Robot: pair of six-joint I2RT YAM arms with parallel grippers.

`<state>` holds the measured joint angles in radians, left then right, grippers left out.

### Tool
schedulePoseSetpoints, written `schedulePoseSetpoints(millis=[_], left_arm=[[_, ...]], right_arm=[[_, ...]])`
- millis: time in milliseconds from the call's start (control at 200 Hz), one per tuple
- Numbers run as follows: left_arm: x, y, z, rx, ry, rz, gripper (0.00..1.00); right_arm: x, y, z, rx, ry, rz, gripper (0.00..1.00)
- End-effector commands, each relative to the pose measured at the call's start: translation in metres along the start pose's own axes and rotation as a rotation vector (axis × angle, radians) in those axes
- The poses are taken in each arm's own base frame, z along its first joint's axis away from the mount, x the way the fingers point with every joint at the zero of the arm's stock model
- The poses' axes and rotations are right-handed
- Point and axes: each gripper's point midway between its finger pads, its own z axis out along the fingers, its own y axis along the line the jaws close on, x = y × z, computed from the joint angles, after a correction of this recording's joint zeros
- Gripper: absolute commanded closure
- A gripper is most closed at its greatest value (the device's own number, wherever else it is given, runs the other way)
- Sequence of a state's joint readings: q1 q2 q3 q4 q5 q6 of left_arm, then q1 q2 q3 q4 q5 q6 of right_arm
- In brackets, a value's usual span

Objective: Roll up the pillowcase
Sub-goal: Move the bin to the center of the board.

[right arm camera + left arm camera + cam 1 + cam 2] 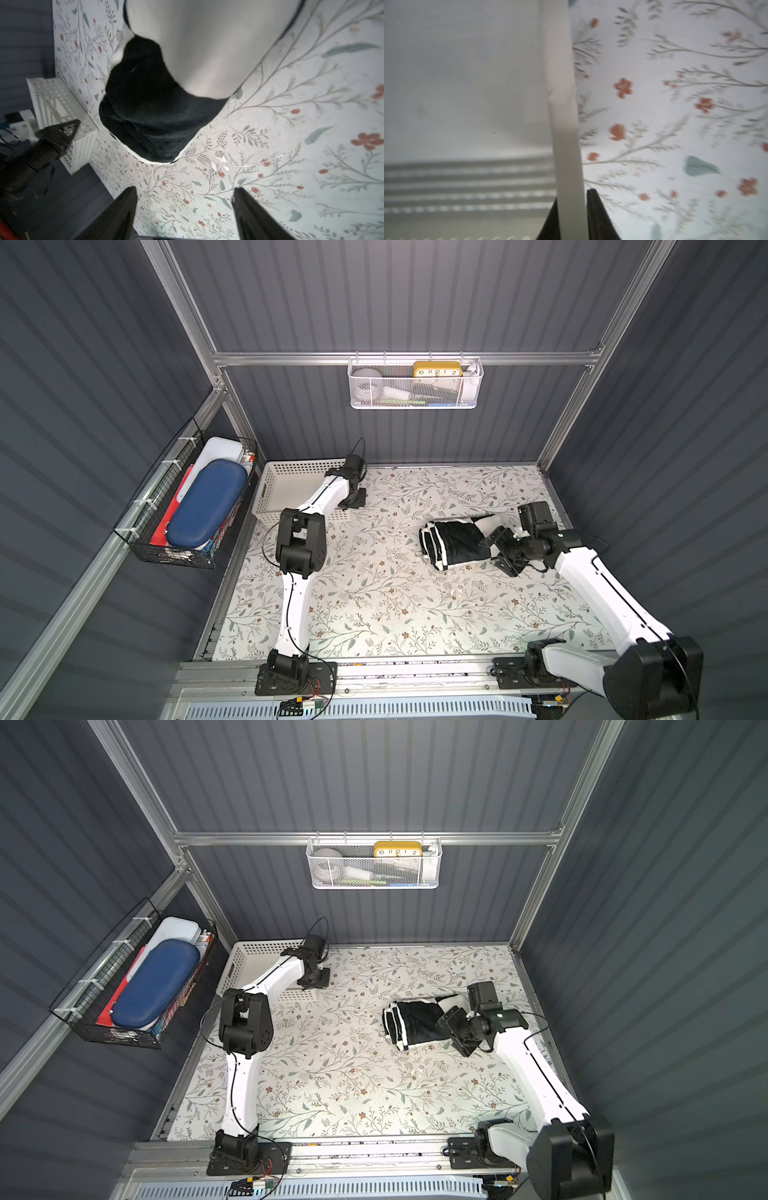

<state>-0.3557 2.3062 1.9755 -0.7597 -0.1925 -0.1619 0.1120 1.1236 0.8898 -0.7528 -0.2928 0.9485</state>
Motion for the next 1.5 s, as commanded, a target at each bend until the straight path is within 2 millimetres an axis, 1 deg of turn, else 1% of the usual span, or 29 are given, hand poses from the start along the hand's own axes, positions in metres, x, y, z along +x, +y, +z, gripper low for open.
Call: schedulePoseSetpoints(millis=[0, 40, 100, 150, 210, 260, 310, 360, 380, 395, 440, 540, 590, 605, 665, 755, 870, 940, 1020, 1060, 1156, 1211, 1276, 1326, 1366, 1461, 1496], left_arm=[[0.027, -0.09, -0.026, 0.213, 0.084, 0.012, 0.8], [0.035, -0.108, -0.029, 0.236, 0.102, 0.012, 0.83], [0.046, -0.132, -0.032, 0.259, 0.121, 0.028, 0.86], [0.053, -0.137, -0.032, 0.227, 0.133, 0.004, 0.89], [0.059, -0.145, -0.032, 0.268, 0.157, -0.011, 0.9], [0.061, -0.147, -0.031, 0.282, 0.173, -0.045, 0.93], [0.061, -0.154, -0.031, 0.314, 0.179, -0.067, 0.93], [0.059, -0.158, -0.032, 0.333, 0.18, -0.104, 0.98], [0.056, -0.159, -0.033, 0.338, 0.172, -0.118, 0.98], [0.055, -0.161, -0.034, 0.348, 0.17, -0.13, 0.98], [0.057, -0.172, -0.04, 0.418, 0.203, -0.18, 0.98], [0.047, -0.182, -0.042, 0.456, 0.198, -0.23, 0.97], [0.046, -0.186, -0.041, 0.463, 0.213, -0.263, 1.0], [0.047, -0.188, -0.041, 0.462, 0.219, -0.275, 1.0], [0.05, -0.192, -0.041, 0.473, 0.24, -0.335, 1.0], [0.06, -0.197, -0.042, 0.503, 0.273, -0.416, 1.0], [0.088, -0.2, -0.036, 0.497, 0.349, -0.473, 1.0], [0.108, -0.197, -0.03, 0.446, 0.402, -0.494, 1.0], [0.118, -0.197, -0.03, 0.431, 0.429, -0.55, 1.0], [0.124, -0.201, -0.032, 0.446, 0.454, -0.591, 1.0], [0.126, -0.221, -0.04, 0.51, 0.469, -0.612, 1.0], [0.126, -0.232, -0.04, 0.525, 0.487, -0.593, 1.0], [0.128, -0.244, -0.039, 0.549, 0.514, -0.57, 1.0], [0.127, -0.257, -0.043, 0.594, 0.536, -0.549, 1.0], [0.126, -0.262, -0.046, 0.596, 0.529, -0.525, 1.0], [0.124, -0.263, -0.054, 0.604, 0.515, -0.499, 0.86], [0.127, -0.261, -0.057, 0.597, 0.526, -0.498, 0.78]], right_arm=[[-0.004, -0.026, 0.006, 0.028, -0.077, 0.061, 0.1], [-0.005, -0.03, 0.009, 0.014, -0.098, 0.079, 0.06], [-0.008, -0.03, 0.015, -0.019, -0.122, 0.094, 0.04], [-0.011, -0.032, 0.019, -0.015, -0.136, 0.109, 0.02], [-0.018, -0.027, 0.023, -0.02, -0.154, 0.108, 0.02], [-0.023, -0.022, 0.026, -0.026, -0.158, 0.109, 0.01], [-0.029, -0.016, 0.029, -0.033, -0.173, 0.109, 0.01], [-0.035, -0.013, 0.032, -0.03, -0.189, 0.113, 0.01], [-0.036, -0.013, 0.032, -0.024, -0.198, 0.117, 0.01], [-0.04, -0.008, 0.032, -0.045, -0.213, 0.114, 0.01], [-0.046, -0.005, 0.036, -0.058, -0.234, 0.123, 0.01], [-0.049, -0.004, 0.044, -0.049, -0.229, 0.137, 0.01], [-0.051, -0.002, 0.046, -0.06, -0.241, 0.147, 0.01], [-0.052, -0.006, 0.053, -0.045, -0.234, 0.155, 0.01], [-0.055, -0.005, 0.061, -0.058, -0.244, 0.172, 0.01], [-0.057, -0.004, 0.072, -0.033, -0.237, 0.178, 0.01], [-0.059, -0.002, 0.084, -0.027, -0.244, 0.175, 0.01], [-0.06, -0.004, 0.091, -0.012, -0.244, 0.182, 0.01], [-0.063, -0.008, 0.096, 0.004, -0.267, 0.18, 0.01], [-0.067, -0.009, 0.097, 0.001, -0.291, 0.177, 0.01], [-0.077, -0.011, 0.101, 0.01, -0.338, 0.188, 0.01], [-0.08, -0.006, 0.106, 0.009, -0.333, 0.178, 0.01], [-0.08, -0.006, 0.116, 0.04, -0.308, 0.167, 0.01], [-0.081, -0.008, 0.125, 0.064, -0.291, 0.181, 0.01], [-0.081, -0.011, 0.132, 0.086, -0.279, 0.194, 0.01], [-0.079, -0.014, 0.144, 0.093, -0.256, 0.215, 0.01], [-0.079, -0.013, 0.146, 0.087, -0.253, 0.214, 0.01]])
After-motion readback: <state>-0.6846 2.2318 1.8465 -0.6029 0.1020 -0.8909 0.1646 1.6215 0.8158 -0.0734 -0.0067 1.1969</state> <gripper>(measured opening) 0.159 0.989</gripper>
